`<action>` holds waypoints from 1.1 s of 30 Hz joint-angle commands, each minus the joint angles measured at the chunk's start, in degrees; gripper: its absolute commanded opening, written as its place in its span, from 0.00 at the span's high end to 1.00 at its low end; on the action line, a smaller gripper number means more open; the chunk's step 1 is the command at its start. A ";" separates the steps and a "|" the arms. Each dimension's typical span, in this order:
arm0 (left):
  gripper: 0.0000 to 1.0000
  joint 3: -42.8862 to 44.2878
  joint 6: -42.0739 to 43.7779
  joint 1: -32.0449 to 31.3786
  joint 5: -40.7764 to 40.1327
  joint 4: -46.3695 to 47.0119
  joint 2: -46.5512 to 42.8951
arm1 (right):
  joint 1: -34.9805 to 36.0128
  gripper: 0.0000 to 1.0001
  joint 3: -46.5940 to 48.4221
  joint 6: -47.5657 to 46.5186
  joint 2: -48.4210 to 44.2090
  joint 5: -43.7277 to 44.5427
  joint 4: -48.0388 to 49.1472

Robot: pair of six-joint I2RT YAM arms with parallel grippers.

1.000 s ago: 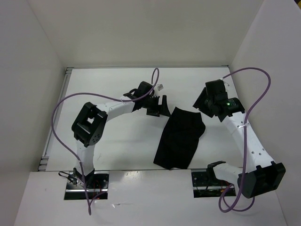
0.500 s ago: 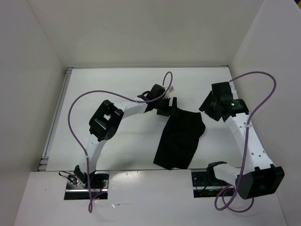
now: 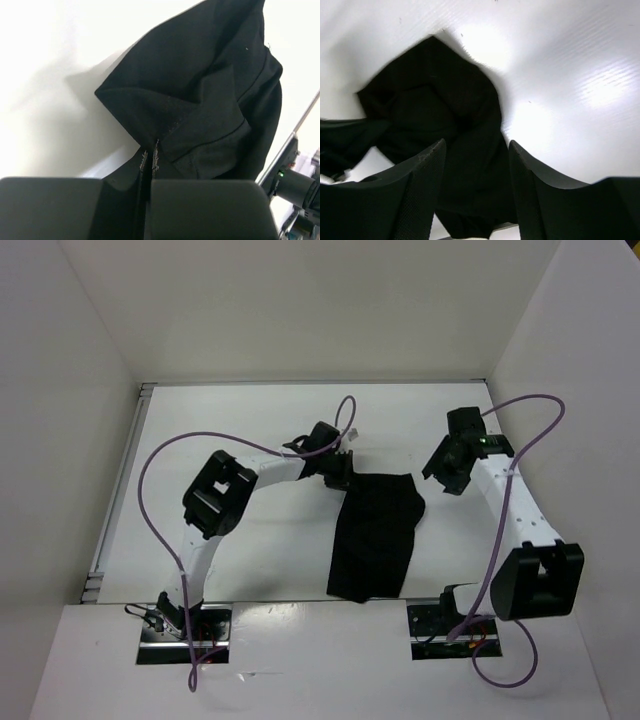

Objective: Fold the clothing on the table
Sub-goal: Move the skirt to the center of the board

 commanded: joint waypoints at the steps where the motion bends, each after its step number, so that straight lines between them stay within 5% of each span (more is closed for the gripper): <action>1: 1.00 -1.73 3.29 3.09 -2.20 -1.67 -5.88 | -0.35 0.42 0.86 -2.47 5.05 -2.84 4.89; 14: 1.00 -1.21 4.88 3.62 0.09 -3.53 -3.16 | 8.00 0.44 15.54 -12.93 30.36 -1.71 12.98; 26: 1.00 -1.73 4.88 5.19 0.09 -4.05 -2.63 | 8.53 0.45 20.11 -14.17 38.29 0.93 12.10; 30: 1.00 -1.73 4.88 5.20 0.09 -4.05 -2.63 | 8.53 0.56 20.11 -14.17 40.30 0.32 11.57; 31: 1.00 -1.73 4.88 5.20 0.09 -4.05 -2.63 | 8.53 0.76 20.11 -14.17 40.31 -0.21 11.05; 33: 1.00 -1.73 4.88 5.20 0.09 -4.58 -2.63 | 9.06 0.91 20.64 -14.17 40.31 -0.21 10.17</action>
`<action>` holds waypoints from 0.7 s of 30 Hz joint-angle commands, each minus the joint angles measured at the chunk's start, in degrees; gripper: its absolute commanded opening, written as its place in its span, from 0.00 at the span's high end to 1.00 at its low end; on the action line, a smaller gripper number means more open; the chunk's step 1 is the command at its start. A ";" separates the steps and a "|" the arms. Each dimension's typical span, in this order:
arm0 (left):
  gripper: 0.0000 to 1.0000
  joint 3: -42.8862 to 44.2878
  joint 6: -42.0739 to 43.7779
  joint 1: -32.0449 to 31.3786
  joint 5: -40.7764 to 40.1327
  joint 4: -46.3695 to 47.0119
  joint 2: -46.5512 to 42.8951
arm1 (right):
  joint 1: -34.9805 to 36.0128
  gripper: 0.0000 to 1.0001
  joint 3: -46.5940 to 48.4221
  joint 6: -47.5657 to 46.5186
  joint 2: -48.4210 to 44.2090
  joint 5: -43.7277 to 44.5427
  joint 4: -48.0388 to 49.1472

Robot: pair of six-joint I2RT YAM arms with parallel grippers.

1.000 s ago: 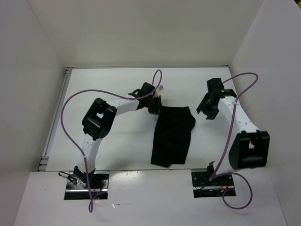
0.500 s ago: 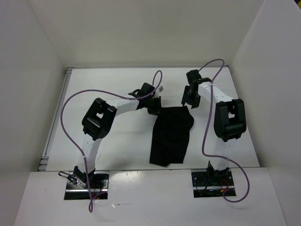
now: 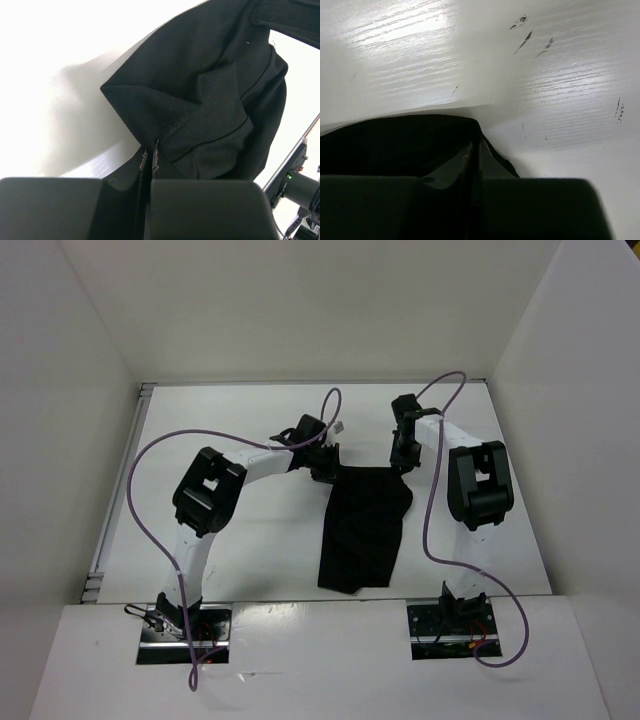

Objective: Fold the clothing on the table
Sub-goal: Move the skirt to the center of the board

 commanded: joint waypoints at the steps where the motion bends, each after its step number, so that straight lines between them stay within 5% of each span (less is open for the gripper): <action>1: 1.00 -0.09 1.84 0.37 1.11 -0.08 0.41 | 1.19 1.00 2.68 0.08 -0.82 0.73 -1.70; 14: 1.00 -4.93 1.84 4.85 -1.78 -0.61 -4.16 | -4.87 1.00 -0.49 6.24 -10.23 18.29 -6.45; 21: 1.00 -4.77 1.31 5.38 0.49 -0.08 -3.64 | -3.39 1.00 0.12 5.27 -11.38 11.19 -5.40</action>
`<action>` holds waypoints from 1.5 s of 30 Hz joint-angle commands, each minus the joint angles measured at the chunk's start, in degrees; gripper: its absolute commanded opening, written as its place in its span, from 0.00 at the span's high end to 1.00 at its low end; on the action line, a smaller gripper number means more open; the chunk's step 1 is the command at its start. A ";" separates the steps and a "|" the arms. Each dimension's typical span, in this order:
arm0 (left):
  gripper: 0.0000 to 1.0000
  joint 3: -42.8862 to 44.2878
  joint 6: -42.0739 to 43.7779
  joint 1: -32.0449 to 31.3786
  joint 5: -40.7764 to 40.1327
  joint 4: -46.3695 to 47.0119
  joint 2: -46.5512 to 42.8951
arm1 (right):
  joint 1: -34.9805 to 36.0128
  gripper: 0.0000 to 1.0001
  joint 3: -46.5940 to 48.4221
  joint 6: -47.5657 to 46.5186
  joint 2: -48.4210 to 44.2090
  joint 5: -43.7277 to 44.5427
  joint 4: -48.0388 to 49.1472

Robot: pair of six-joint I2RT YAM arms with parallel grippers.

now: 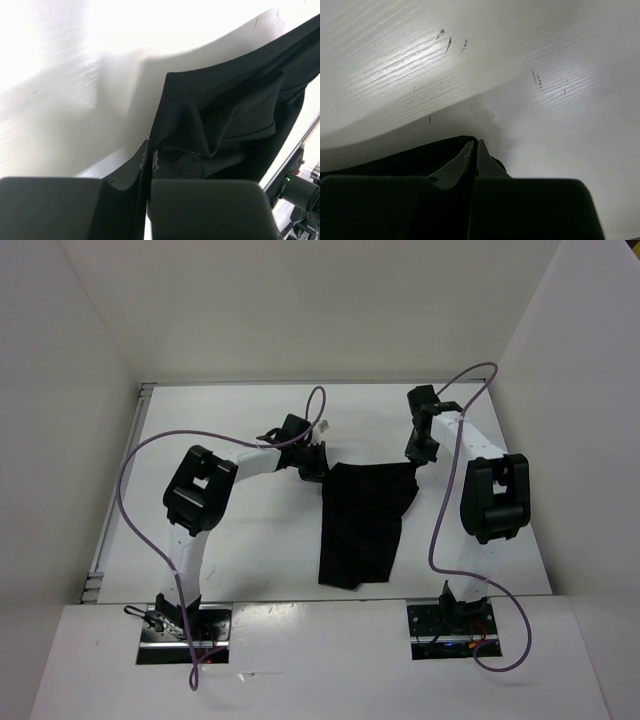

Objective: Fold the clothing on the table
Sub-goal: Move the skirt to the center of the board

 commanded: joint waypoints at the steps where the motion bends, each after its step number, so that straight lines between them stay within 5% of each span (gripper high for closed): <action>1: 1.00 1.64 1.68 1.96 -0.27 -2.90 -1.58 | 1.51 1.00 2.59 -0.89 -3.25 3.41 -0.33; 11: 1.00 42.92 7.04 9.69 5.35 -22.21 -3.33 | 3.28 1.00 37.30 -4.22 -5.71 2.88 -11.57; 13: 1.00 44.20 7.04 10.31 6.76 -23.46 -5.52 | 3.28 1.00 41.80 -4.84 -6.23 1.30 -13.24; 16: 1.00 34.74 7.04 10.32 7.29 -19.10 -11.13 | 4.51 1.00 39.01 -5.46 -9.20 -0.90 -13.77; 22: 1.00 1.99 2.91 9.79 8.78 -7.30 -22.23 | 9.43 1.00 17.93 -5.46 -19.04 -5.02 -9.03; 25: 0.94 -6.31 2.91 8.47 9.92 -6.68 -24.69 | 14.07 1.00 5.54 -2.13 -22.74 -5.82 -9.55; 26: 0.88 -11.82 2.91 7.52 10.54 -6.68 -25.22 | 15.74 1.00 -0.76 -1.08 -25.54 -6.87 -9.56; 27: 0.59 -14.40 2.91 6.46 10.54 -6.68 -26.70 | 18.89 1.00 -3.60 2.07 -26.70 -7.92 -10.34; 32: 0.22 -25.22 1.60 5.93 6.95 -6.68 -33.12 | 25.08 1.00 -19.51 10.53 -32.67 -10.04 -12.72; 39: 0.18 -27.34 -2.10 0.84 7.64 -6.68 -36.38 | 25.60 1.00 -17.53 11.33 -34.01 -10.04 -12.72; 45: 0.29 -29.71 -6.13 -9.62 1.51 -8.09 -42.00 | 25.60 1.00 -12.17 10.18 -33.49 -13.55 -8.86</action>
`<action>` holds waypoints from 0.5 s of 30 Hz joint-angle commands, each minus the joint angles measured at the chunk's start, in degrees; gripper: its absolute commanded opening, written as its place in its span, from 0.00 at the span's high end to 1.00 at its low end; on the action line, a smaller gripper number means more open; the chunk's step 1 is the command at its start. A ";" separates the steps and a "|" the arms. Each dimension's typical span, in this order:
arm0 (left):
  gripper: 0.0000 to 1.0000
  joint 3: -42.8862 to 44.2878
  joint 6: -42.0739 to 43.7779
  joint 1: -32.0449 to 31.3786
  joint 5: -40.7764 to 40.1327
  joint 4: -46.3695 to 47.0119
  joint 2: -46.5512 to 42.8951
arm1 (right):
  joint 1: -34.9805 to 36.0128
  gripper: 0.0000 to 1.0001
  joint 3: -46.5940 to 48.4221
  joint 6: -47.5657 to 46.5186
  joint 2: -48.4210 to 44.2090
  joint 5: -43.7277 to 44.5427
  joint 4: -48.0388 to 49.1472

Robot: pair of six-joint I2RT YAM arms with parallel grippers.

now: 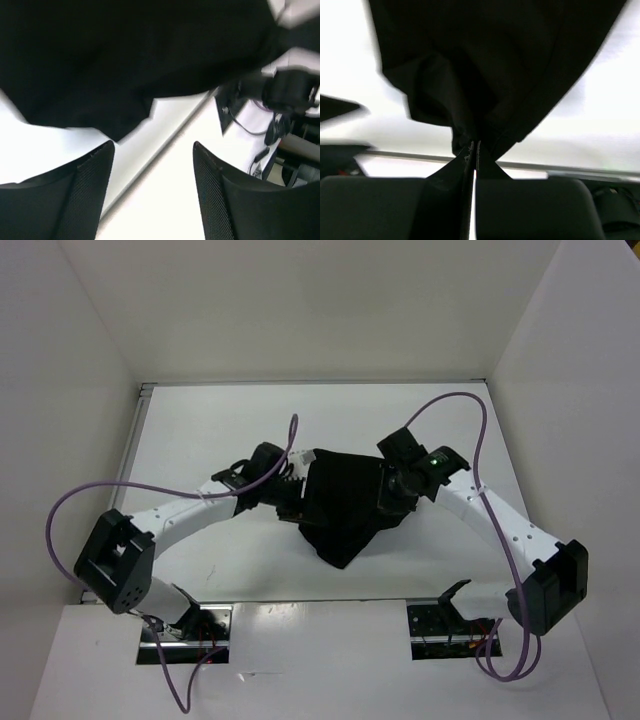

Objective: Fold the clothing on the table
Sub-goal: Move the skirt to the center of the board

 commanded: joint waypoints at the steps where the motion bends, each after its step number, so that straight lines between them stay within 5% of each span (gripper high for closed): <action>1: 0.31 -3.35 -4.17 -5.58 -7.91 -0.85 -4.74 | 0.29 1.00 6.91 0.15 0.44 -3.67 5.06; 6: 0.44 -6.17 -11.81 -11.03 -21.55 -1.91 -6.77 | 0.29 1.00 11.67 -0.99 3.51 -6.59 5.78; 11: 0.81 -7.50 -18.76 -12.19 -32.02 1.76 -7.91 | 0.29 1.00 13.00 -1.61 3.00 -9.74 5.78; 15: 0.81 -2.94 -22.54 -14.21 -38.95 -1.55 -4.40 | 0.82 1.00 13.00 -1.61 1.33 -10.97 5.78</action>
